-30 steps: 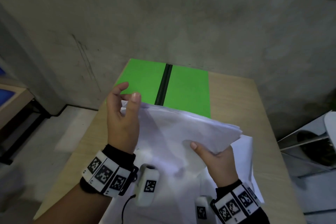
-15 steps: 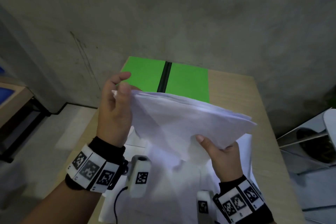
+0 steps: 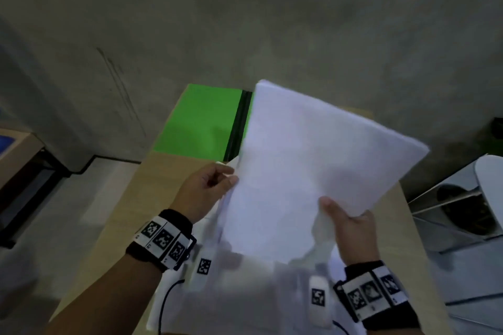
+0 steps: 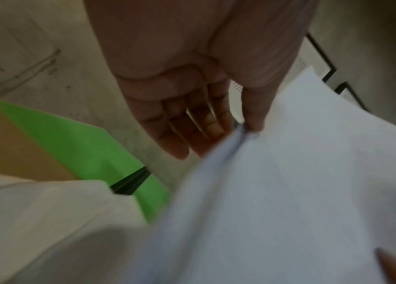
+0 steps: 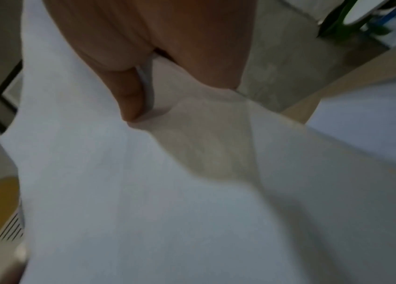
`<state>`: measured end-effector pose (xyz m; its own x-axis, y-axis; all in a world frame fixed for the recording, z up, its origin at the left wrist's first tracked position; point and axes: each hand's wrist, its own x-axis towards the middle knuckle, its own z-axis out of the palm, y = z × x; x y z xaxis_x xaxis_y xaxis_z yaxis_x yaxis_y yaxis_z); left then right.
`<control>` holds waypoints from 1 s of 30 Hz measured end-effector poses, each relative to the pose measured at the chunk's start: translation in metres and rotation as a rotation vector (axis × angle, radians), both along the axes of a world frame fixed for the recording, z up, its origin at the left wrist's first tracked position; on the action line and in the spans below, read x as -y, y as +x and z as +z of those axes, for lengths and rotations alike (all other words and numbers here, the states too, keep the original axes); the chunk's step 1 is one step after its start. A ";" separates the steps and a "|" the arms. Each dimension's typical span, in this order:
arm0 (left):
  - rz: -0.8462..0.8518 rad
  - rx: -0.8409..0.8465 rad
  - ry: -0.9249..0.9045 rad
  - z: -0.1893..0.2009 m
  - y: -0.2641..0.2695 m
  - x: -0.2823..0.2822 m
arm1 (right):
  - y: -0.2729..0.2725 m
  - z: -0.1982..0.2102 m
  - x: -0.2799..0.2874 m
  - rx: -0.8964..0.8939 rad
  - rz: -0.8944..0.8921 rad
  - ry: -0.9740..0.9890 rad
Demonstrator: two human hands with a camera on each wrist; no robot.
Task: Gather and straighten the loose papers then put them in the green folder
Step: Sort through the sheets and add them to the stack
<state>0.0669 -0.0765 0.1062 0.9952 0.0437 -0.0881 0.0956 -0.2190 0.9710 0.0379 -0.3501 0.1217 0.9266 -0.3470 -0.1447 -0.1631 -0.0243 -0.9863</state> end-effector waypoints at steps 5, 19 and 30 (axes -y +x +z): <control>-0.105 -0.389 0.550 -0.059 0.001 0.005 | -0.012 0.016 0.047 0.026 -0.151 -0.005; 0.049 -0.488 0.611 -0.097 0.009 0.020 | -0.036 0.010 0.087 -0.115 -0.181 -0.190; -0.064 -0.064 0.546 -0.036 0.029 -0.024 | -0.045 0.009 0.142 -0.135 -0.426 -0.167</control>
<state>0.0964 -0.0523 0.0701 0.9907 0.0393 -0.1304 0.1207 -0.6962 0.7076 -0.0074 -0.4917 0.1303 0.6738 -0.7205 -0.1641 -0.3193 -0.0836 -0.9440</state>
